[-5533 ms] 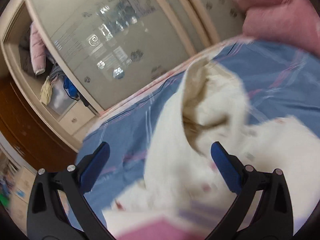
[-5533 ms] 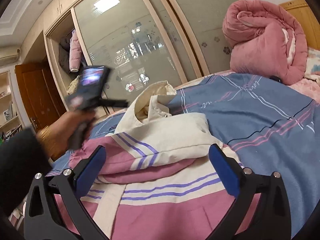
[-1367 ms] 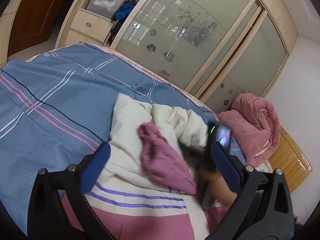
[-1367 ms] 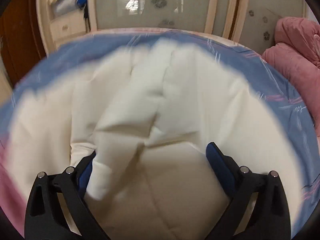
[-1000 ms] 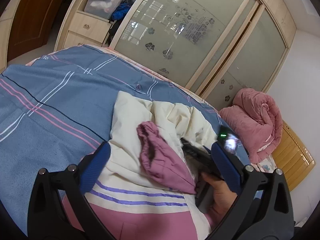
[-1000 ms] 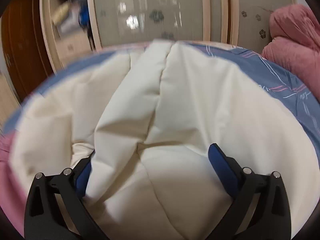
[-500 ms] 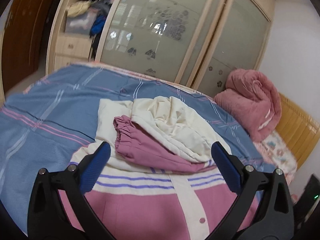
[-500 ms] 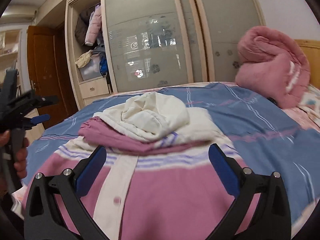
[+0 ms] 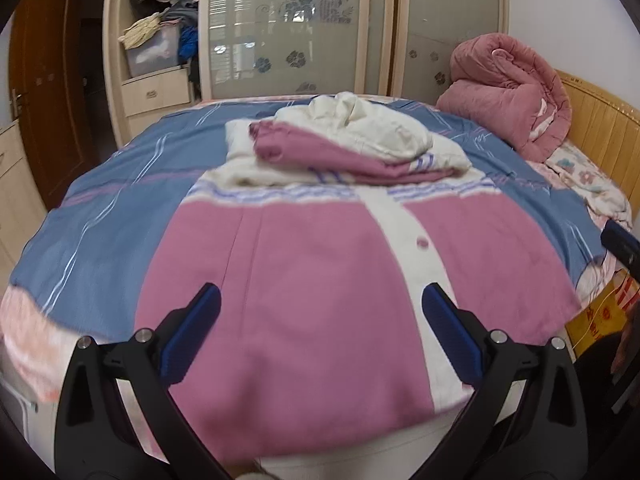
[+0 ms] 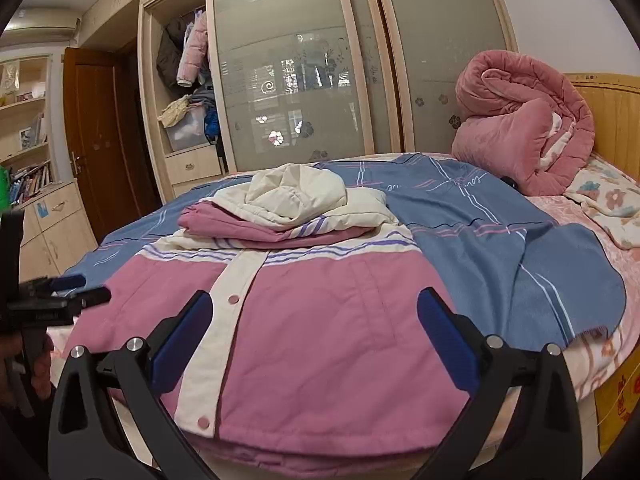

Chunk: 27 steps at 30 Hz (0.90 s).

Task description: Fold large clothes

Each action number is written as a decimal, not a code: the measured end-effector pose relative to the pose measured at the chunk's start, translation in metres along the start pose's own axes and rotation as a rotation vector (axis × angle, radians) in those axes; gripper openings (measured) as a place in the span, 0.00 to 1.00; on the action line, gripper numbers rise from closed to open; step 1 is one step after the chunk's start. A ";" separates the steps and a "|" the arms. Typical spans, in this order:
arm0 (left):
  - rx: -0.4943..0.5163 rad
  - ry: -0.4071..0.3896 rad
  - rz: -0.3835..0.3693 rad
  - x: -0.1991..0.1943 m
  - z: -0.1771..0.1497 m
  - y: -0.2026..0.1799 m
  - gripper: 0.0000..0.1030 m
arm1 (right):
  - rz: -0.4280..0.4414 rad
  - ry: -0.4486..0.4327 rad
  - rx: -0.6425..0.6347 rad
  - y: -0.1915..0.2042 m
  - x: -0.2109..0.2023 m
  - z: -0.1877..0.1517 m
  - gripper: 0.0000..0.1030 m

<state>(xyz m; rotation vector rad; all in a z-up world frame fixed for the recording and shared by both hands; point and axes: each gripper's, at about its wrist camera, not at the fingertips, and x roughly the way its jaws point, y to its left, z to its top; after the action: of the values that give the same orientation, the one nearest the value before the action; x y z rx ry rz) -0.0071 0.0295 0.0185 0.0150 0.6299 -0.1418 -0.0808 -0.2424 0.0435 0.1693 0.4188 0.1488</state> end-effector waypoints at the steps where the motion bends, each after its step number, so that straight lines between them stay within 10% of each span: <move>1: -0.005 -0.004 0.003 -0.005 -0.006 0.001 0.98 | -0.002 -0.004 -0.004 0.001 -0.004 -0.004 0.99; 27: -0.003 -0.069 0.007 -0.039 -0.029 -0.002 0.98 | -0.057 -0.070 -0.096 0.010 -0.019 -0.026 0.99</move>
<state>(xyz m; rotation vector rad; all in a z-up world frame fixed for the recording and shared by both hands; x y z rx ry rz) -0.0552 0.0342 0.0178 0.0097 0.5615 -0.1343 -0.1095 -0.2330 0.0295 0.0680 0.3453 0.1062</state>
